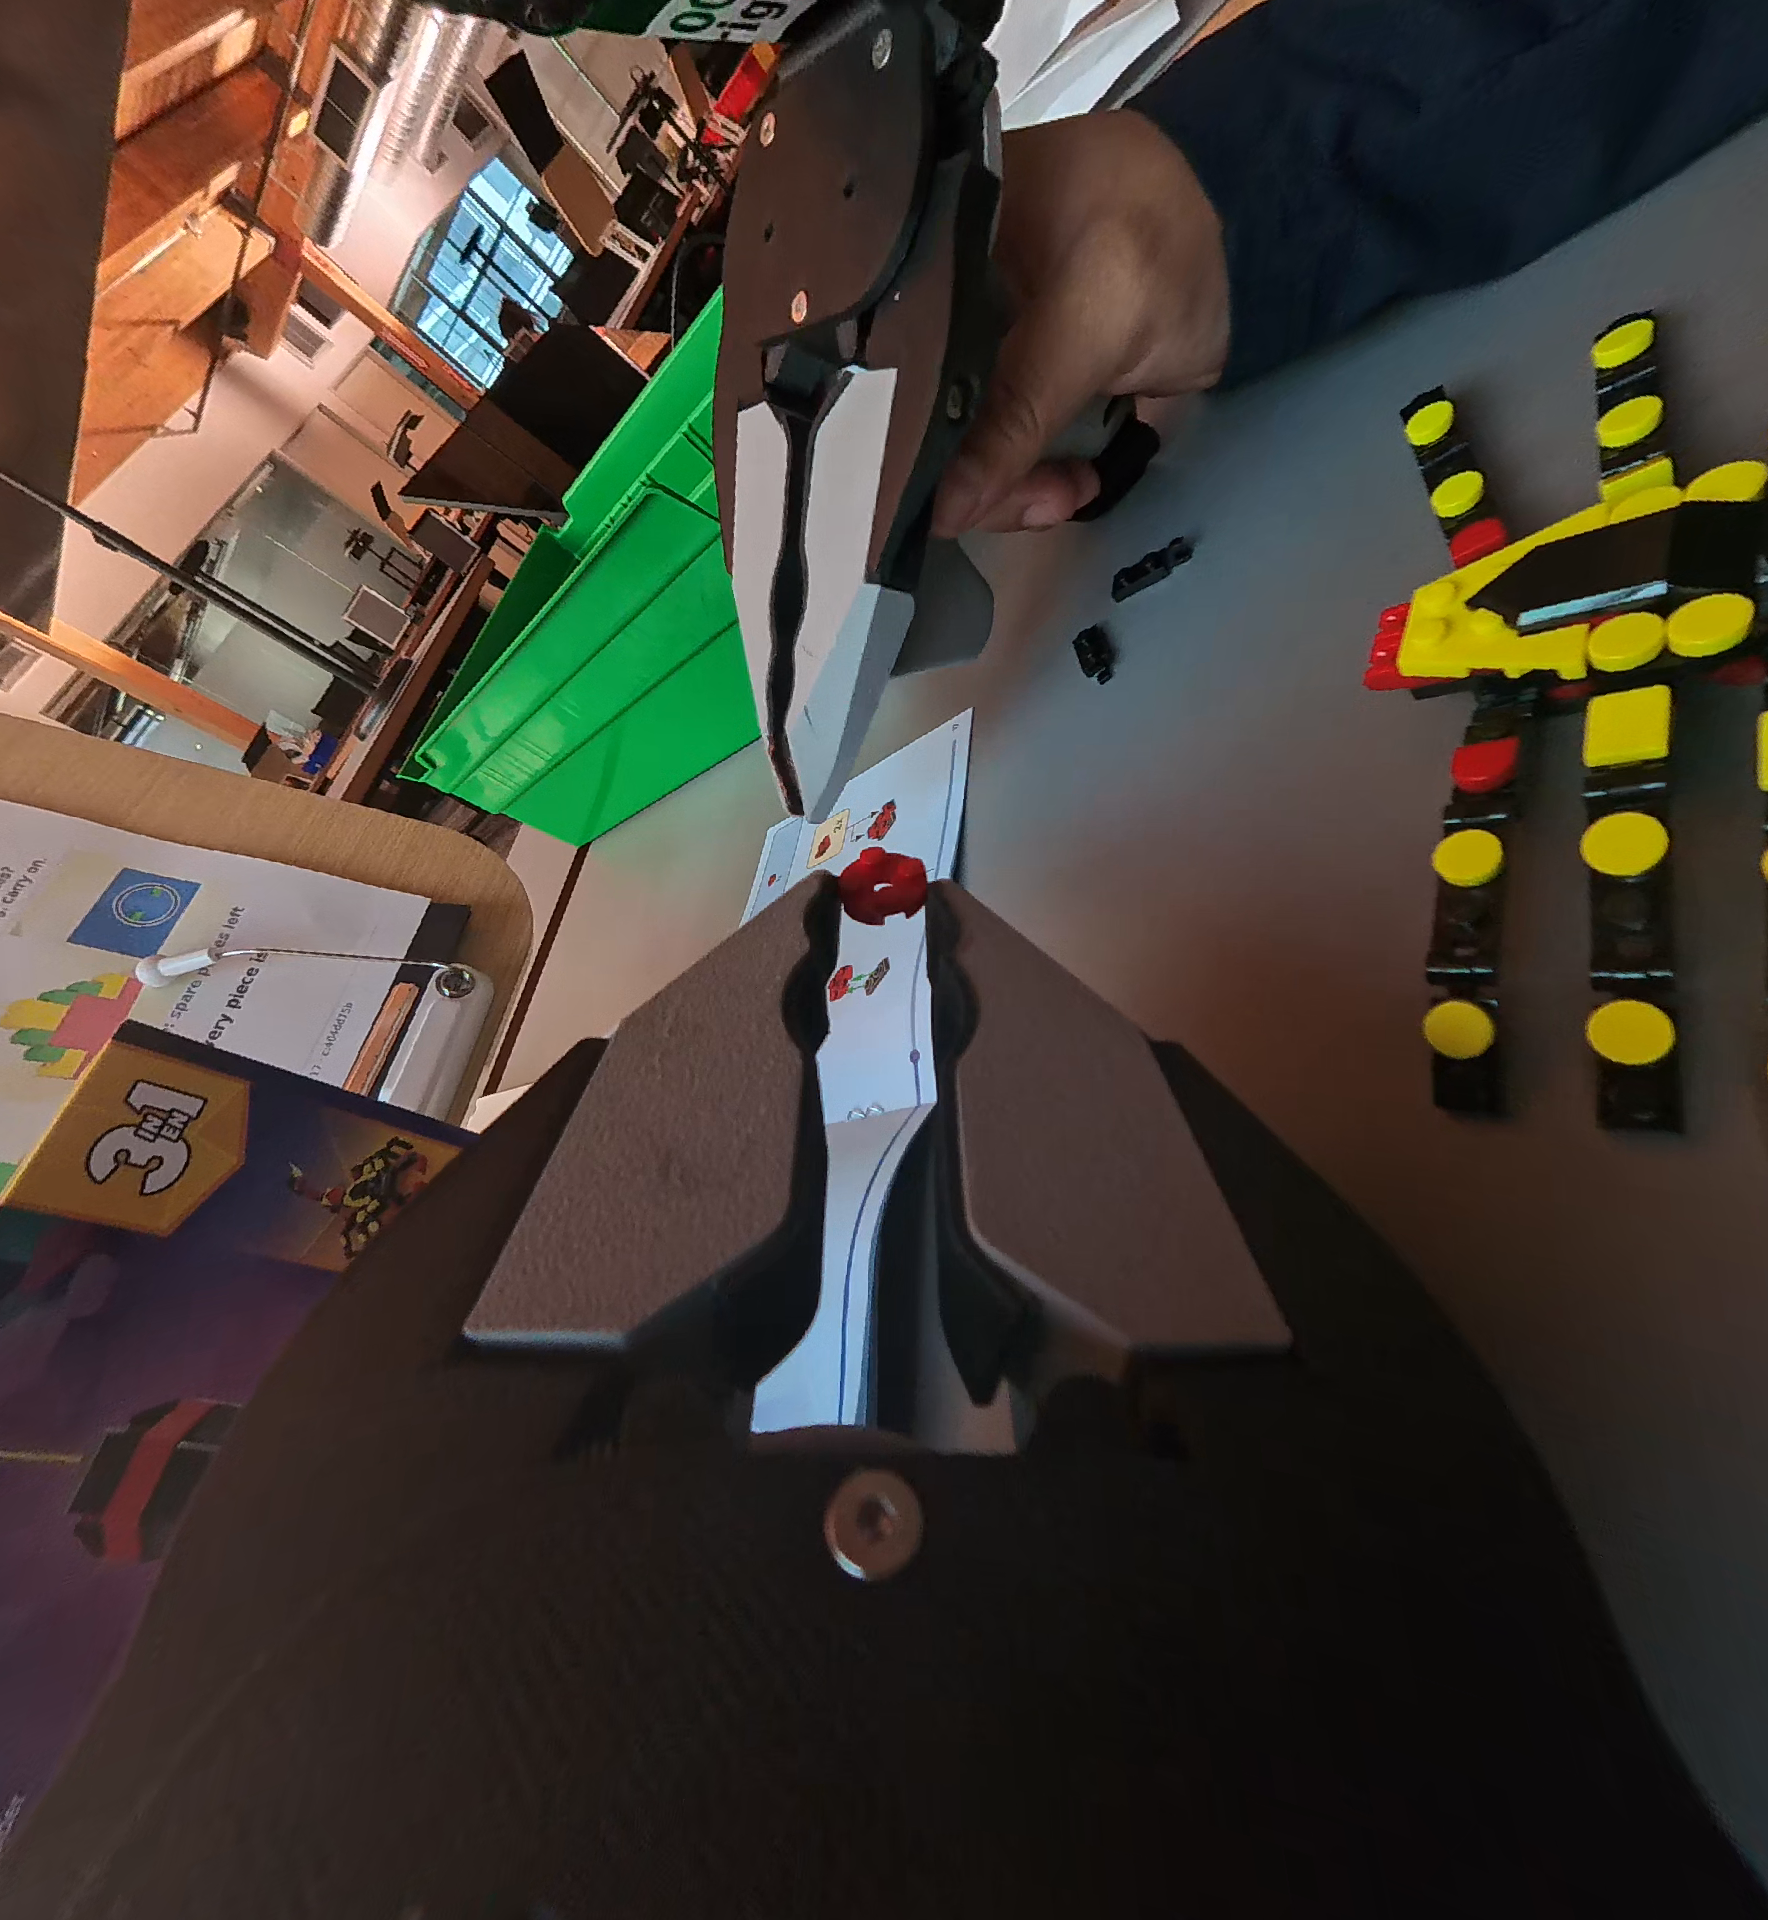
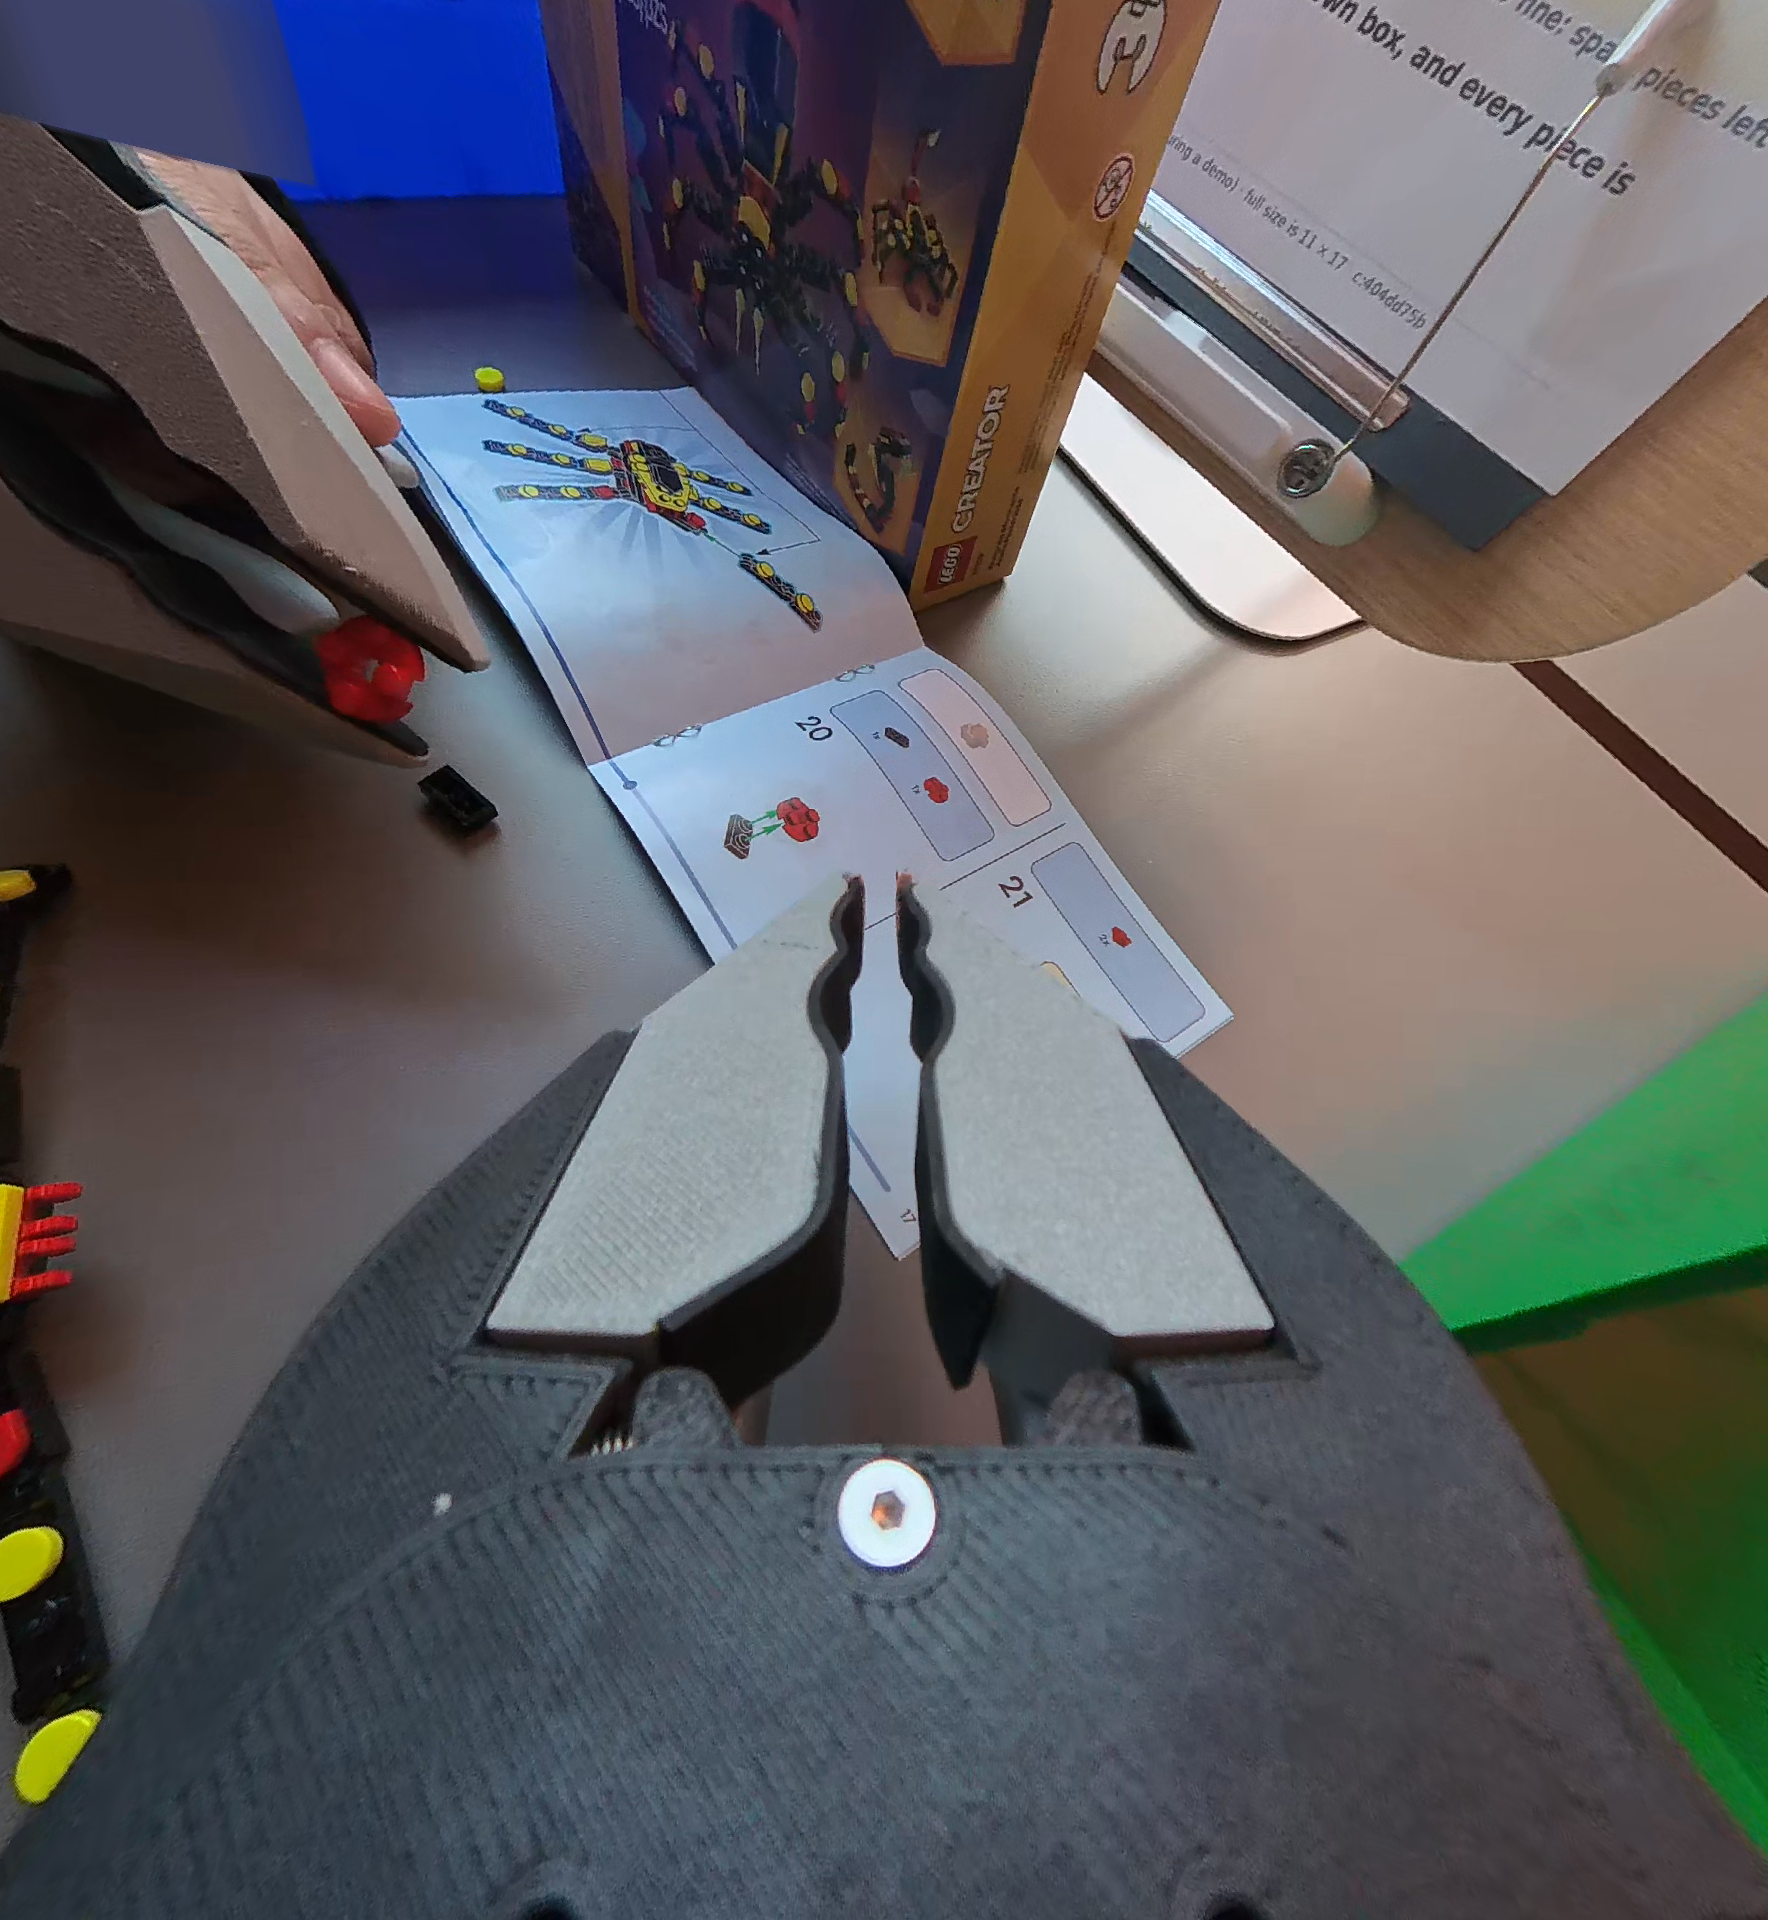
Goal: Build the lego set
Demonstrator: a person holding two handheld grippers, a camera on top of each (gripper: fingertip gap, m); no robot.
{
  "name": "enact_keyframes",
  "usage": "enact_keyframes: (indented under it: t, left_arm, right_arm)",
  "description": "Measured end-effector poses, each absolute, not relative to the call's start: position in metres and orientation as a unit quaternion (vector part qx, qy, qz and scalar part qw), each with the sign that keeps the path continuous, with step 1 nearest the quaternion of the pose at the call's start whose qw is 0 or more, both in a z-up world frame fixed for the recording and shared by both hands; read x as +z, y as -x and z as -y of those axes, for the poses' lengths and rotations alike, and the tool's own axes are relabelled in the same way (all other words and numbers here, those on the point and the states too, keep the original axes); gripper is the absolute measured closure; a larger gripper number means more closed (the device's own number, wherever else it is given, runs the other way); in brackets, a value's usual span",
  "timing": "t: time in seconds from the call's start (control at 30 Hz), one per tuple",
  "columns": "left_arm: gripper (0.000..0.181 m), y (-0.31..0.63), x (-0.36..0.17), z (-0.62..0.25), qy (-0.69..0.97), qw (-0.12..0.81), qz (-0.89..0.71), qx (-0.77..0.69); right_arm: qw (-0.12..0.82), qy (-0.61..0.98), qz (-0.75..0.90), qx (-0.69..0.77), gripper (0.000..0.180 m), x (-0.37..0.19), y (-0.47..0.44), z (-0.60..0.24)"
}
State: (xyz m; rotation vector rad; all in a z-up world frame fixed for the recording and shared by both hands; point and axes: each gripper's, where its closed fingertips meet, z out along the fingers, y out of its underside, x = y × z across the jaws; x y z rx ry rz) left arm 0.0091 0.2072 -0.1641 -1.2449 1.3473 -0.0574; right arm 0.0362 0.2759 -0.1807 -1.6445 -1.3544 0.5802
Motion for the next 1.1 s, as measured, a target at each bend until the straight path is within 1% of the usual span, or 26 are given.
enact_keyframes:
  t: [0.47, 0.53, 0.63, 0.73, 0.87, 1.1]
  left_arm:
    - [0.167, -0.009, -0.164, -0.208, 0.542, 0.608, -0.580, -0.025]
    - [0.167, -0.008, -0.162, -0.209, 0.542, 0.612, -0.575, -0.028]
    - [0.167, -0.002, -0.147, -0.211, 0.542, 0.640, -0.542, -0.050]
    - [0.167, 0.001, -0.130, -0.208, 0.530, 0.670, -0.511, -0.101]
    - [0.167, -0.006, -0.129, -0.196, 0.499, 0.676, -0.533, -0.100]
    - [0.168, -0.012, -0.131, -0.187, 0.475, 0.676, -0.554, -0.098]
  right_arm:
    - [0.447, 0.652, 0.571, 0.223, 0.180, -0.184, -0.033, -0.269]
    - [0.452, 0.642, 0.565, 0.254, 0.180, -0.176, -0.029, -0.264]
    - [0.447, 0.610, 0.550, 0.354, 0.179, -0.153, -0.018, -0.244]
    - [0.404, 0.586, 0.545, 0.443, 0.173, -0.139, -0.014, -0.221]
    - [0.344, 0.549, 0.549, 0.528, 0.176, -0.126, -0.019, -0.192]
    - [0.295, 0.562, 0.529, 0.563, 0.170, -0.124, -0.013, -0.182]
